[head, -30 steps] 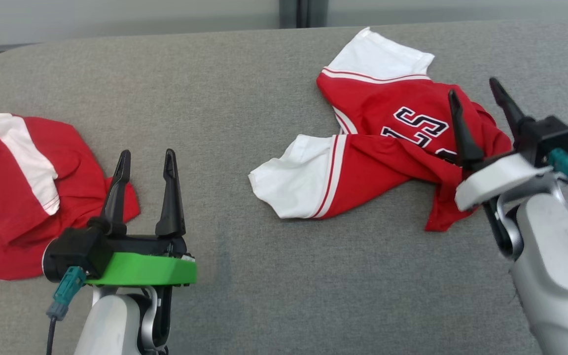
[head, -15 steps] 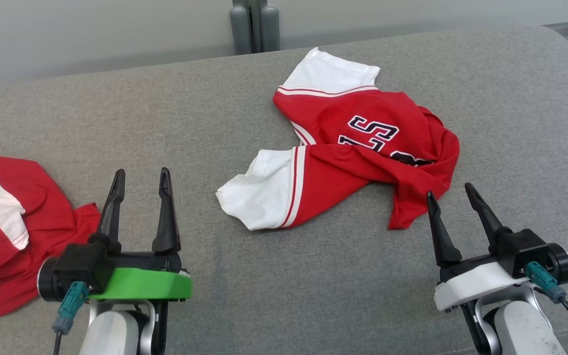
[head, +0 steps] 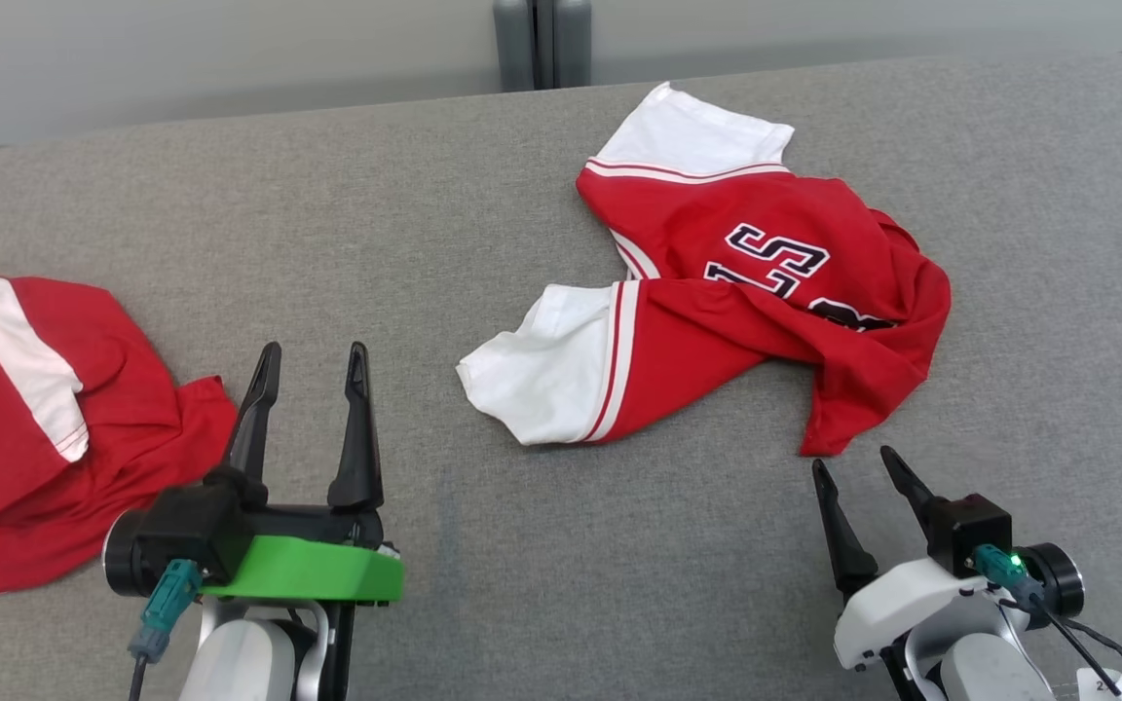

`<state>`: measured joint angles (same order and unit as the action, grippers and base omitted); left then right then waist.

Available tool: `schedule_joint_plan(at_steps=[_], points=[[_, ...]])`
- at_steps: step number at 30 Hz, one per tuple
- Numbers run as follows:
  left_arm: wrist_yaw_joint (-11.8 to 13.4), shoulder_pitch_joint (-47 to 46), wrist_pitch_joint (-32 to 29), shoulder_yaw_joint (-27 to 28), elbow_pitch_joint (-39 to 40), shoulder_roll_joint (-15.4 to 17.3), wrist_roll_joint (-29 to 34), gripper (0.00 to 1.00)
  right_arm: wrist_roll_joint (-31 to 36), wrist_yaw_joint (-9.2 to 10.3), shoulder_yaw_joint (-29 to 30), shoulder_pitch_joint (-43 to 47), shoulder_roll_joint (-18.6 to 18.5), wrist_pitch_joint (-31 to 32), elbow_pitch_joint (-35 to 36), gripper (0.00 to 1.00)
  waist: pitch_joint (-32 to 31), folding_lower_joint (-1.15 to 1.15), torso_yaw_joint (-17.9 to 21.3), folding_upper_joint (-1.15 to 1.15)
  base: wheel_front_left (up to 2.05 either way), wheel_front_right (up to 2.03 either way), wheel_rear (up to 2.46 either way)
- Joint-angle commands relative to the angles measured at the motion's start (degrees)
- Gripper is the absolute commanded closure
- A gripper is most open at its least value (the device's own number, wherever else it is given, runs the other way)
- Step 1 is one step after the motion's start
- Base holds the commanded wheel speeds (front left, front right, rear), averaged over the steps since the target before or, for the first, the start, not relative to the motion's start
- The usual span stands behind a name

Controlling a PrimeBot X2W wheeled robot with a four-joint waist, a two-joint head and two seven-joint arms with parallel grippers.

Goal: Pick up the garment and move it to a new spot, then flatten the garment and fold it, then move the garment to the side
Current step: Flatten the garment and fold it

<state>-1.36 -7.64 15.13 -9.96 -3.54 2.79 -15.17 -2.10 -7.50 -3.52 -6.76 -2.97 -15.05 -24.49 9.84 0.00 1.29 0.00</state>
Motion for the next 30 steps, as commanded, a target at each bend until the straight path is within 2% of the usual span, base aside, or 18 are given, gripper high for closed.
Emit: schedule_joint_plan(at_steps=[1,11,12,14,19,23,27,30], points=[[-0.18,-0.22,0.03,-0.15,-0.1,0.2,-0.48,0.0,0.32,0.01,-0.1,-1.61,-0.09,-0.19,-1.26,0.0,0.72,0.0,-0.9,0.0,0.0,0.0,0.0],[-0.25,-1.39,0.03,-1.3,-0.61,0.2,-0.66,0.0,0.57,0.01,-0.36,-7.11,0.06,-0.18,-9.7,0.0,2.31,0.0,-3.95,0.0,0.0,0.0,0.0],[-0.17,-1.28,0.03,-1.34,-0.66,0.2,-0.66,0.0,0.22,0.01,-0.58,-7.54,0.05,-0.18,-10.84,0.2,2.28,0.0,-4.11,0.0,0.0,0.0,0.0],[-0.12,-0.97,0.03,-1.18,-0.76,0.2,-0.64,0.0,-0.02,0.01,-0.99,-8.2,0.06,-0.1,-12.42,1.0,2.17,0.0,-4.2,0.0,0.0,0.0,0.0],[0.06,-0.09,0.03,-0.46,-0.97,0.19,-0.35,0.0,0.88,0.01,-0.26,-8.5,0.05,-0.05,-13.12,1.0,1.42,0.0,-3.21,0.0,0.0,0.0,0.0],[-0.11,0.14,0.03,-0.44,-1.02,0.19,-0.5,0.0,2.34,0.02,0.51,-7.55,-2.36,-0.08,-11.65,1.0,0.38,0.0,-1.59,0.0,0.0,0.0,0.0],[-0.19,0.24,0.03,-0.69,-0.9,0.2,-0.76,0.0,4.81,0.01,1.54,-7.0,-7.36,-0.09,-10.41,1.0,-0.52,0.0,0.03,0.0,0.0,0.0,0.0],[-0.13,0.21,0.03,-1.17,-0.92,0.2,-0.92,0.0,7.01,0.02,2.16,-6.86,-12.92,0.54,-9.82,1.0,-1.01,0.0,0.8,0.0,0.0,0.0,0.0]])
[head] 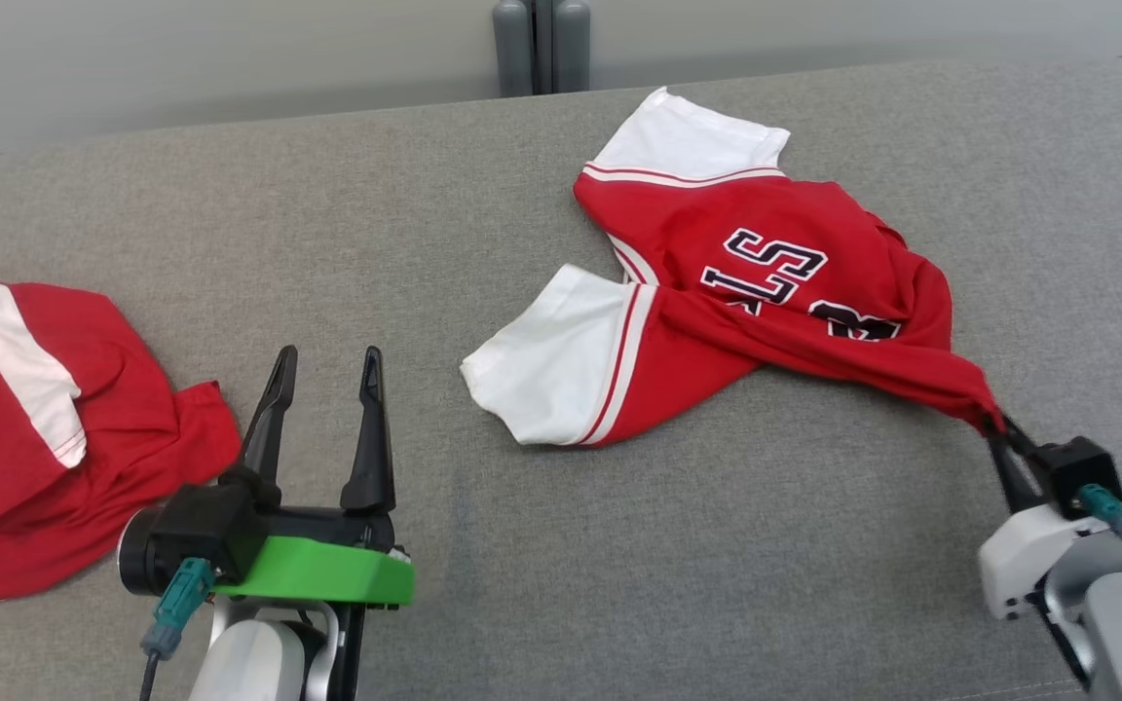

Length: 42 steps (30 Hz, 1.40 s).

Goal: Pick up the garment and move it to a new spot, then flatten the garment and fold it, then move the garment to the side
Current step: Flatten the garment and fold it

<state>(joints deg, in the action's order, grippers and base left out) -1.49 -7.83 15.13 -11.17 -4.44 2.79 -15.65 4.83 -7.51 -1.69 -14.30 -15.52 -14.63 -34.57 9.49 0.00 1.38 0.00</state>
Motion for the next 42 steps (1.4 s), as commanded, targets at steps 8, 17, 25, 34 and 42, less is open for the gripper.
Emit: schedule_joint_plan(at_steps=[8,17,25,34,42], points=[[0.1,0.68,0.03,-0.5,-0.25,0.19,-1.24,0.0,0.72,0.07,-0.59,0.65,-10.26,0.7,-2.26,0.0,-1.02,0.0,0.5,0.0,0.0,0.0,0.0],[0.18,1.08,0.03,0.29,-0.34,0.19,-1.33,0.0,-14.67,0.07,-6.53,1.8,-5.73,-0.52,8.14,0.0,-1.32,0.0,-0.36,0.0,0.0,0.0,0.0],[0.01,0.41,0.03,-0.11,0.01,0.2,-0.62,0.0,-23.63,0.05,-12.67,3.73,-2.29,-0.57,23.13,0.0,-0.67,0.0,-1.04,0.0,0.0,0.0,0.0],[-0.14,-0.35,0.03,-2.73,-0.01,0.21,-0.04,0.0,-27.24,0.05,-15.76,0.58,0.97,-0.6,21.42,0.0,1.58,0.0,-3.56,0.0,0.0,0.0,0.0],[-0.3,-2.1,0.03,-4.19,-0.21,0.2,-0.1,0.0,-34.74,0.05,-16.35,-5.75,1.17,0.2,11.66,0.0,4.93,0.0,-6.69,0.0,0.0,0.0,0.0]])
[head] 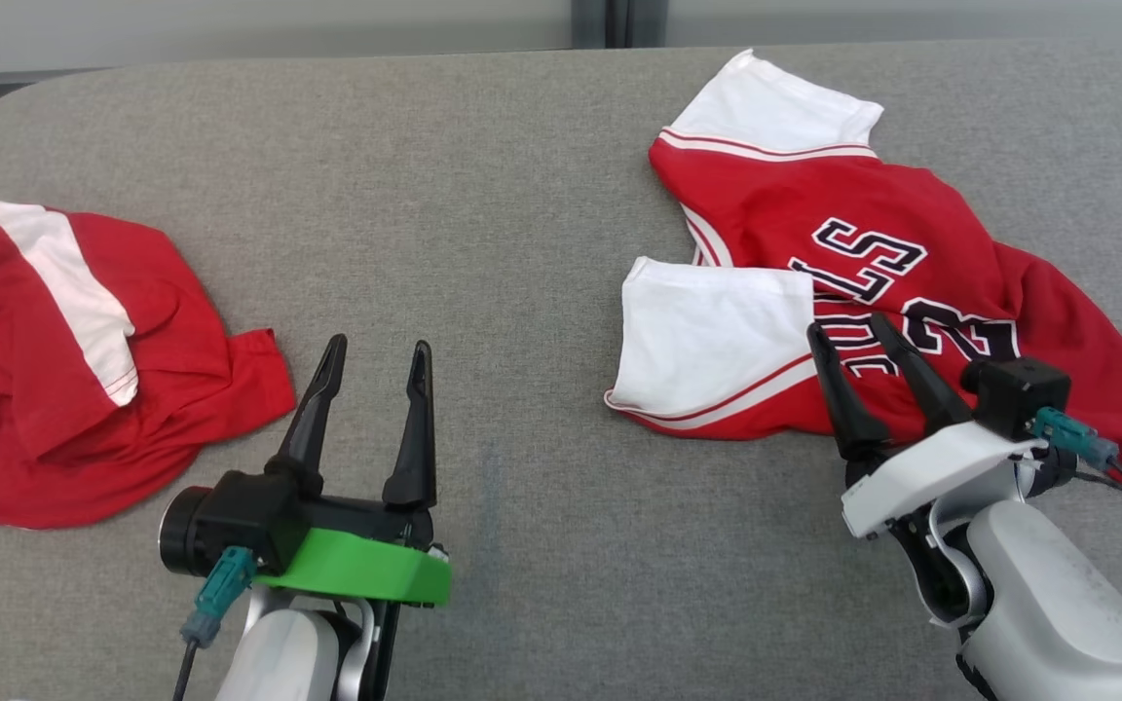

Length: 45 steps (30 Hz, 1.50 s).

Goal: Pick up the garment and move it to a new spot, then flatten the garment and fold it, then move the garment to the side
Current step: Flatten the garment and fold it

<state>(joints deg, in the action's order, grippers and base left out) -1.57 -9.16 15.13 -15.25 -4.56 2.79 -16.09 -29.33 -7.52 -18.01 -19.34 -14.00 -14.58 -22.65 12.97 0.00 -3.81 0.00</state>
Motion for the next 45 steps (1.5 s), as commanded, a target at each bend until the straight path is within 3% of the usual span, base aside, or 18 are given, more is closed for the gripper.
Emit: schedule_joint_plan(at_steps=[1,14,16,23,30,34,38,45], points=[[-0.29,-0.96,0.03,-0.37,-0.16,0.2,0.42,0.0,-1.86,0.05,-0.3,-1.52,-0.51,0.65,-1.46,0.0,1.78,0.0,-1.91,0.0,0.0,0.0,0.0],[0.41,-2.08,0.03,-2.27,-0.54,0.19,0.0,0.0,-17.97,0.03,-5.09,-10.09,-3.4,4.93,-11.17,0.0,3.43,0.0,-5.73,0.0,0.0,0.0,0.0],[0.45,-2.2,0.03,-2.29,-0.58,0.19,-0.11,0.0,-19.44,0.03,-6.28,-10.79,-4.07,4.95,-11.15,1.0,3.46,0.0,-5.93,0.0,0.0,0.0,0.0],[0.84,-2.02,0.03,-2.52,-0.76,0.2,-0.43,0.0,-22.78,0.03,-10.75,-12.35,-5.9,2.92,-10.09,1.0,3.15,0.0,-5.85,0.0,0.0,0.0,0.0],[0.84,-1.86,0.03,-2.08,-0.64,0.2,-0.54,0.0,-21.29,0.03,-15.77,-14.63,-6.44,0.02,-2.97,1.0,2.03,0.0,-5.13,0.0,0.0,0.0,0.0],[1.2,-1.5,0.03,-1.35,0.11,0.2,-0.79,0.0,-19.14,0.03,-22.0,-13.9,-6.94,-0.12,1.54,1.0,0.96,0.0,-5.05,0.0,0.0,0.0,0.0],[0.91,-0.57,0.03,-0.8,-0.34,0.2,-0.54,0.0,-14.98,0.03,-31.84,-12.09,-9.28,2.78,2.7,1.0,-0.34,0.0,-5.02,0.0,0.0,0.0,0.0],[0.92,1.21,0.03,0.61,-0.69,0.19,-0.72,0.0,-15.11,0.03,-39.08,-9.46,-11.75,5.96,4.06,1.0,-2.39,0.0,-3.78,0.0,0.0,0.0,0.0]])
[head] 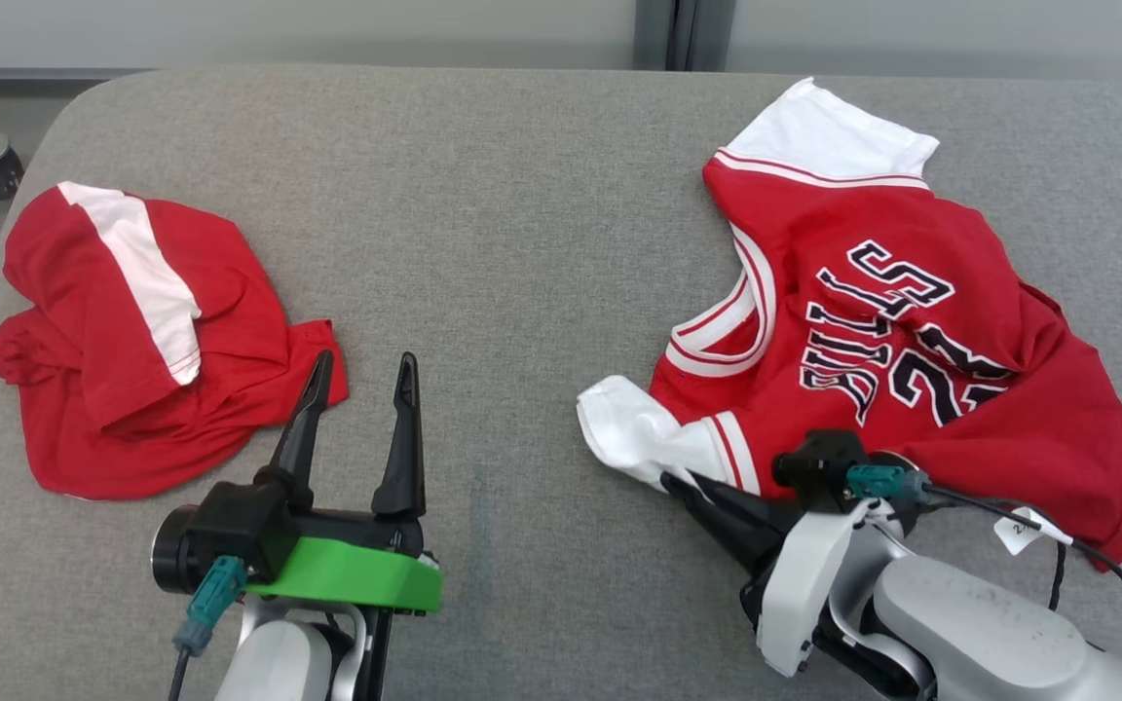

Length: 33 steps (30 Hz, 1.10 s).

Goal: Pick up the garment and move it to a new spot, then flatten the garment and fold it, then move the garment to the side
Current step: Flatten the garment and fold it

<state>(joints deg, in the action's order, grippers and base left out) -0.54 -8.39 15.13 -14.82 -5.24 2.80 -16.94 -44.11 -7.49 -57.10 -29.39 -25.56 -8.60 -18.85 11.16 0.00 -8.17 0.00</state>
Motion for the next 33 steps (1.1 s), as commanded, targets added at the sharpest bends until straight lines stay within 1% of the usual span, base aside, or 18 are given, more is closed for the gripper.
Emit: schedule_joint_plan(at_steps=[1,3,4,5,8,13,19,21,23,25,28,30,33], points=[[-0.11,0.72,0.03,0.48,-0.09,0.18,0.06,0.0,-0.8,0.0,-0.92,1.04,-0.51,0.4,0.87,1.0,-0.92,0.0,0.92,0.0,0.0,0.0,0.0],[-0.21,1.14,0.03,0.87,-0.08,0.18,0.01,0.0,-1.84,0.0,-2.01,1.52,-1.38,1.27,1.53,1.0,-1.36,0.0,1.58,0.0,0.0,0.0,0.0],[-0.31,1.27,0.03,1.04,-0.05,0.19,0.02,0.0,-1.88,0.0,-2.23,1.59,-1.84,1.44,1.57,0.81,-1.58,0.0,2.0,0.0,0.0,0.0,0.0],[-0.3,1.34,0.03,1.12,-0.02,0.18,0.03,0.0,-2.2,0.0,-2.44,1.84,-2.01,1.95,1.32,0.0,-1.74,0.0,2.33,0.0,0.0,0.0,0.0],[-0.52,1.66,0.03,1.28,-0.03,0.19,0.22,0.0,-2.23,0.0,-2.7,2.03,-2.28,2.19,0.81,0.0,-2.17,0.0,3.7,0.0,0.0,0.0,0.0],[-0.69,2.04,0.03,1.4,-0.21,0.19,0.71,0.0,-3.67,0.0,1.21,3.05,-2.94,-0.5,-0.53,0.0,-2.89,0.0,5.97,0.0,0.0,0.0,0.0],[-0.85,2.63,0.03,1.82,-0.16,0.19,0.96,0.0,-5.03,0.0,10.23,7.9,-3.95,-4.63,-1.68,0.0,-3.86,0.0,8.08,0.0,0.0,0.0,0.0],[-1.02,2.9,0.03,1.85,-0.23,0.19,1.2,0.0,-4.35,0.0,14.25,9.82,-4.58,-5.56,-2.38,0.0,-4.04,0.0,8.6,0.0,0.0,0.0,0.0],[-0.97,3.09,0.03,2.04,-0.22,0.19,1.29,0.0,-2.56,0.0,19.58,11.88,-4.15,-6.31,-3.38,0.0,-4.22,0.0,9.13,0.0,0.0,0.0,0.0],[-0.97,3.43,0.03,2.22,-0.23,0.19,1.21,0.0,0.77,0.0,27.86,14.11,-2.28,-6.63,-4.61,0.0,-4.37,0.0,9.83,0.0,0.0,0.0,0.0],[-1.37,3.76,0.03,1.88,-0.78,0.19,1.49,0.0,6.79,0.0,39.57,17.93,1.73,-6.61,-3.51,0.0,-4.38,0.0,10.58,0.0,0.0,0.0,0.0],[-1.59,3.71,0.03,1.57,-1.18,0.19,1.74,0.0,11.29,0.0,45.5,20.3,4.78,-6.6,-2.28,0.0,-4.29,0.0,10.93,0.0,0.0,0.0,0.0],[-1.81,3.36,0.03,1.49,-1.45,0.2,1.75,0.0,16.74,0.0,51.23,22.43,9.17,-6.62,0.11,0.0,-3.94,0.0,11.32,0.0,0.0,0.0,0.0]])
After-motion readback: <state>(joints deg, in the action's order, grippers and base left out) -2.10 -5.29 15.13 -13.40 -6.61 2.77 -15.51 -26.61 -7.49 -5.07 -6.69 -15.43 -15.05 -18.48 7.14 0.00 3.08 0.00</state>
